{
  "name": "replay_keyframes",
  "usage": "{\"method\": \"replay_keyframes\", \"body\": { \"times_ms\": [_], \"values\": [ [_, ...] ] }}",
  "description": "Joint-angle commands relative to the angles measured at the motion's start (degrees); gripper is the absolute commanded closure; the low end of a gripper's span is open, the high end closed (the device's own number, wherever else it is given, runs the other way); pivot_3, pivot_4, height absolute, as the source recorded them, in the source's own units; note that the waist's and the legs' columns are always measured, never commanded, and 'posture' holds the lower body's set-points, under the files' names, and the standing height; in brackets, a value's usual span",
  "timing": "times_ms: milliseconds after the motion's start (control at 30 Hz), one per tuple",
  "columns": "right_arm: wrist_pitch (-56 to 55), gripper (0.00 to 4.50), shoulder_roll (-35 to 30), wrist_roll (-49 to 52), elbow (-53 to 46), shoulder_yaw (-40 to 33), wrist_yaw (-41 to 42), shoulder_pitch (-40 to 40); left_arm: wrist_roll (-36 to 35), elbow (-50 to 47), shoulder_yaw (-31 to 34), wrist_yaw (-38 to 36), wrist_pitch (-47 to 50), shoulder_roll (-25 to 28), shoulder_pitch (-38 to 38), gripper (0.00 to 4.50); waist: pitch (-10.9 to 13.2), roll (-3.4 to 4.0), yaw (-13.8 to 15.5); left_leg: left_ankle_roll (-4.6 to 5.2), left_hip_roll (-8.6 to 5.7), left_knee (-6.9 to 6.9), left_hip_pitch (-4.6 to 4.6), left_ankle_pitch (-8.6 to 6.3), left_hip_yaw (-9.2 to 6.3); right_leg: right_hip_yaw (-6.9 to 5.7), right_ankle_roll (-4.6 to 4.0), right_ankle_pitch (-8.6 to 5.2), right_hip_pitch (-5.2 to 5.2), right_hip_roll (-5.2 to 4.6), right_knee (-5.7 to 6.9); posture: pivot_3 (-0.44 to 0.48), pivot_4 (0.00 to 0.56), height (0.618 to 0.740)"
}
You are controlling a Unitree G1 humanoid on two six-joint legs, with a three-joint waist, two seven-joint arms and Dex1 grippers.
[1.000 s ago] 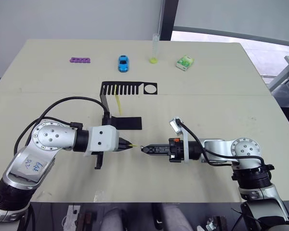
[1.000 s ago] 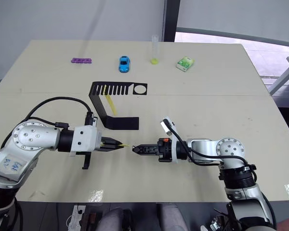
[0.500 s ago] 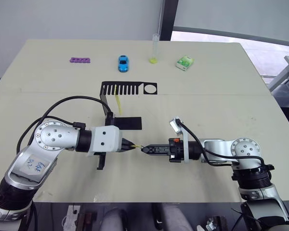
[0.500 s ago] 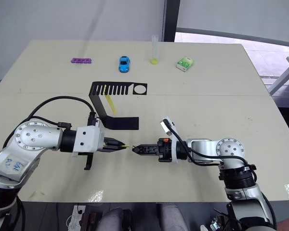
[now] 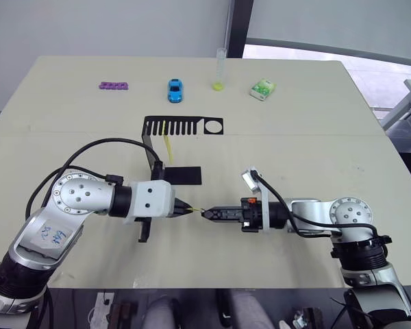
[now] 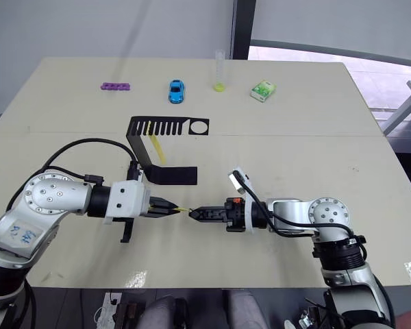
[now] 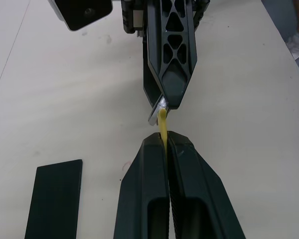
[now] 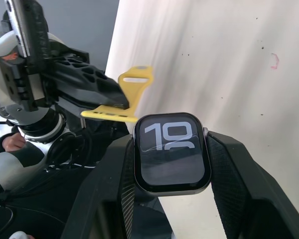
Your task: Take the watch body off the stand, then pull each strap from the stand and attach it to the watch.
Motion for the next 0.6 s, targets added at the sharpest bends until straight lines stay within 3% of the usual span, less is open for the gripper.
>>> {"method": "replay_keyframes", "body": {
  "times_ms": [33, 600],
  "values": [
    [-0.77, 2.90, -0.25, 2.00, -2.25, 0.37, -0.52, 0.23, 0.41, -0.76, 0.60, 0.28, -0.73, 0.26, 0.14, 4.50, 0.00, 0.00, 0.02, 0.00, 0.00, 0.00, 0.00, 0.00, 0.00, 0.00, 0.00, 0.00, 0.00, 0.00, 0.00, 0.000, 0.150, 0.740],
    [-1.93, 2.90, -0.84, 2.88, -2.40, 1.30, -0.85, 0.30, 0.74, -0.72, -0.77, 0.58, -0.46, -1.21, -0.80, 4.50, 0.00, 0.00, 0.03, 0.00, 0.00, 0.01, 0.00, 0.00, 0.00, 0.00, 0.00, 0.00, 0.00, -0.01, 0.01, 0.000, 0.150, 0.740]
  ]
}}
